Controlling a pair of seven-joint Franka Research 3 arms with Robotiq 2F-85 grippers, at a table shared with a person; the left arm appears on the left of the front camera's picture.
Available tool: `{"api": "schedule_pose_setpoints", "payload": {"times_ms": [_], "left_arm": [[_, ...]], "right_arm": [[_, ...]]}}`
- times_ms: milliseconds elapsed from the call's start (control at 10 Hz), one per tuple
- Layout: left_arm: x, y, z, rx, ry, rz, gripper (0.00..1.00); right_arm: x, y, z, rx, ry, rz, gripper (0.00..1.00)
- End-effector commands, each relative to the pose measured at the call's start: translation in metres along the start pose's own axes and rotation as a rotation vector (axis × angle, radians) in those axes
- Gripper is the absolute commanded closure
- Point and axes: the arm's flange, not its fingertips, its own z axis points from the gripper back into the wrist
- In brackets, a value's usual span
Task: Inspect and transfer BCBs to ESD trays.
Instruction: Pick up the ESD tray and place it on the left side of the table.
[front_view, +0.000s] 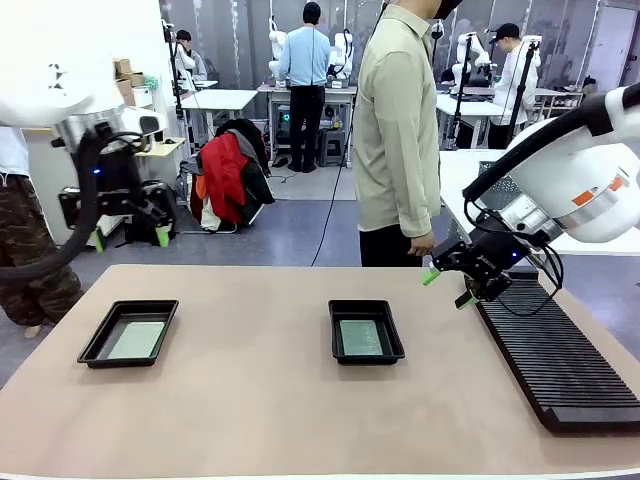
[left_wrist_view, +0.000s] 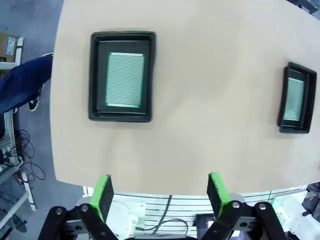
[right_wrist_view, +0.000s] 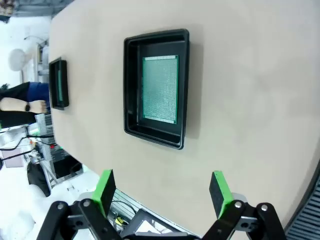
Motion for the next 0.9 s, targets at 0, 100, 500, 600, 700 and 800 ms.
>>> {"api": "schedule_pose_setpoints", "payload": {"times_ms": [0,100,500,600,700,800], "left_arm": [[0.000,-0.033,0.004,-0.016,-0.002,0.027,0.00],[-0.003,-0.054,0.004,-0.006,-0.022,-0.004,0.00],[-0.001,-0.132,-0.013,0.013,-0.077,-0.094,0.00],[0.003,-0.148,-0.020,0.009,-0.073,-0.105,0.00],[0.007,-0.164,-0.028,-0.002,-0.073,-0.109,0.00],[0.008,-0.181,-0.038,-0.003,-0.084,-0.123,0.00]], "right_arm": [[-0.008,-0.017,0.002,0.086,-0.014,0.050,0.00],[-0.009,-0.024,0.003,0.106,-0.014,0.071,0.00],[-0.006,-0.045,0.004,0.158,-0.008,0.115,0.00],[-0.005,-0.047,0.004,0.156,-0.004,0.122,0.00],[-0.005,-0.050,0.004,0.156,-0.004,0.129,0.00],[-0.004,-0.053,0.004,0.160,0.000,0.136,0.00]]}}
